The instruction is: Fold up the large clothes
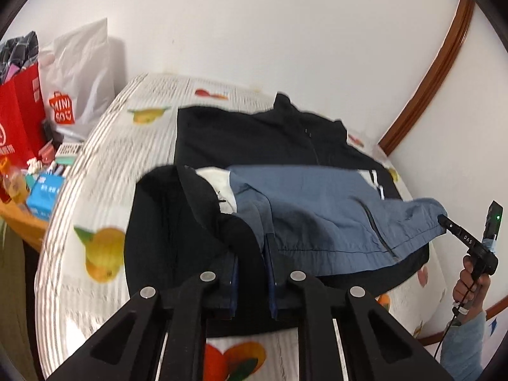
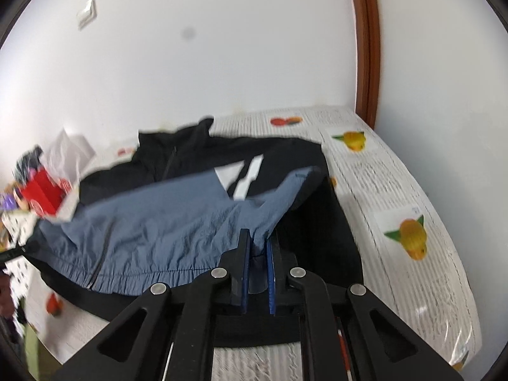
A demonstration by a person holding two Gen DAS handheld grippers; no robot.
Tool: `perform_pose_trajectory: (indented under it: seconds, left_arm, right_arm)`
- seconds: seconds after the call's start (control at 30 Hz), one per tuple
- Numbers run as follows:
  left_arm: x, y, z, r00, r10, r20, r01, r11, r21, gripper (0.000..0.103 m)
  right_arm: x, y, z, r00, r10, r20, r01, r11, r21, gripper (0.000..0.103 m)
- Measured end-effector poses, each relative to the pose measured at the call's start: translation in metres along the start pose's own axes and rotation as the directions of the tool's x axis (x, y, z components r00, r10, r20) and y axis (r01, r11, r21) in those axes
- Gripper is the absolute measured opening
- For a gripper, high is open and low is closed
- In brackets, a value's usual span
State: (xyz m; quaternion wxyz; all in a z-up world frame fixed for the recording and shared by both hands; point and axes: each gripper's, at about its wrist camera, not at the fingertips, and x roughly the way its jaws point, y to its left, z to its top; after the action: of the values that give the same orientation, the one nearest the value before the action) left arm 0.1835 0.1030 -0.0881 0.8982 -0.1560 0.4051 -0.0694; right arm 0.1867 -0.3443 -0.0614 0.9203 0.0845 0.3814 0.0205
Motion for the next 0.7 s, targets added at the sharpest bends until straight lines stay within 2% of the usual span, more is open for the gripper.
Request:
perform_pose_trajectory:
  seconds: [0.27, 0.7]
  left_arm:
    - [0.019, 0.0, 0.036, 0.999, 0.039, 0.031, -0.039, 0.999, 0.005, 0.013]
    - [0.079, 0.016, 0.074, 0.998, 0.069, -0.013, -0.069, 0.998, -0.005, 0.014]
  right_arm:
    - [0.015, 0.008, 0.037, 0.999, -0.001, 0.05, 0.001, 1.0, -0.002, 0.008]
    - [0.091, 0.005, 0.062, 1.0, -0.029, -0.003, 0.029, 0.999, 0.013, 0.009]
